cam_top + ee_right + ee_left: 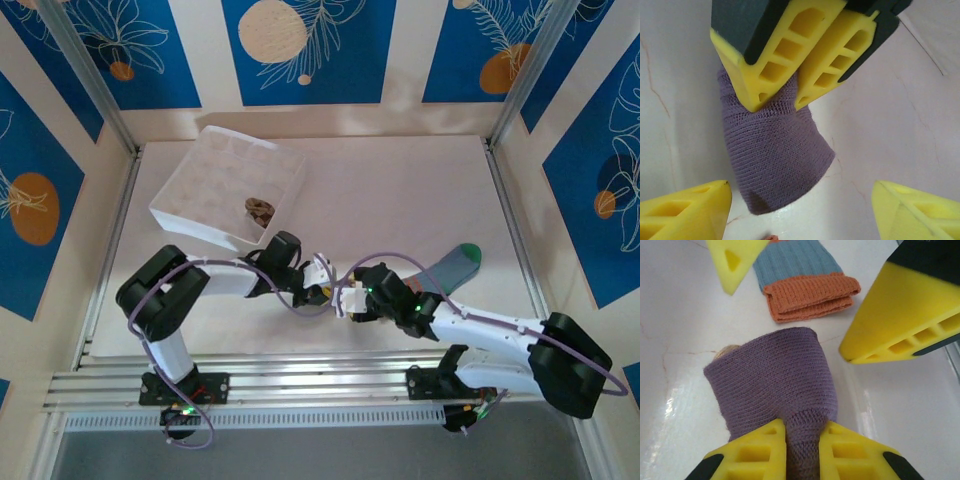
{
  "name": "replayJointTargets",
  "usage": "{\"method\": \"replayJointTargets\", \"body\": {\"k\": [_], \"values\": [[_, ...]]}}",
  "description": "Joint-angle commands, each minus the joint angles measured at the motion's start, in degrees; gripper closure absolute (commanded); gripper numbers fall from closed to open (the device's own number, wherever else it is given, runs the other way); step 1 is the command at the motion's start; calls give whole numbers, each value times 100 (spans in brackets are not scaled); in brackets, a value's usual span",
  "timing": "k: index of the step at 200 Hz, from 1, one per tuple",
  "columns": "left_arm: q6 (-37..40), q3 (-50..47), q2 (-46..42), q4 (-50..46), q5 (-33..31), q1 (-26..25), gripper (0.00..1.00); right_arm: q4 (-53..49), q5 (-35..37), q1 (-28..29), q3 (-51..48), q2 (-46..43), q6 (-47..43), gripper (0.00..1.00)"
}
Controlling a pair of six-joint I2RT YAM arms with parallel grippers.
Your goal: Roll the socks
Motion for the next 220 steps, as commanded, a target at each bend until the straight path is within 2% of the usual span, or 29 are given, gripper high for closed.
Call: {"method": "replayJointTargets", "body": {"k": [1, 46, 108, 127, 139, 153, 175, 189, 205, 220], "values": [[-184, -26, 377, -1141, 320, 89, 84, 528, 196, 92, -121, 155, -375, 26], [-332, 255, 545, -1368, 667, 242, 84, 766, 94, 185, -132, 594, -593, 28], [-407, 541, 777, -1748, 1126, 421, 84, 591, -63, 190, 107, 1334, -673, 31], [-434, 643, 844, -1881, 1310, 453, 84, 652, 46, 188, 195, 1621, -657, 35], [-441, 689, 879, -1931, 1393, 453, 83, 676, 124, 199, 300, 1817, -638, 41], [-441, 724, 898, -1985, 1483, 452, 83, 642, 139, 212, 428, 1993, -589, 53], [-432, 727, 858, -2030, 1523, 451, 80, 596, 299, 277, 603, 2275, -486, 81], [-492, 686, 766, -1942, 1365, 465, 73, 542, 706, 367, 769, 2573, -449, 100], [-635, 618, 551, -1711, 1082, 532, 64, 342, 1277, 480, 1033, 2927, -309, 100], [-849, 501, 213, -1289, 988, 650, 57, 383, 1248, 552, 1093, 2805, -20, 100]]}}
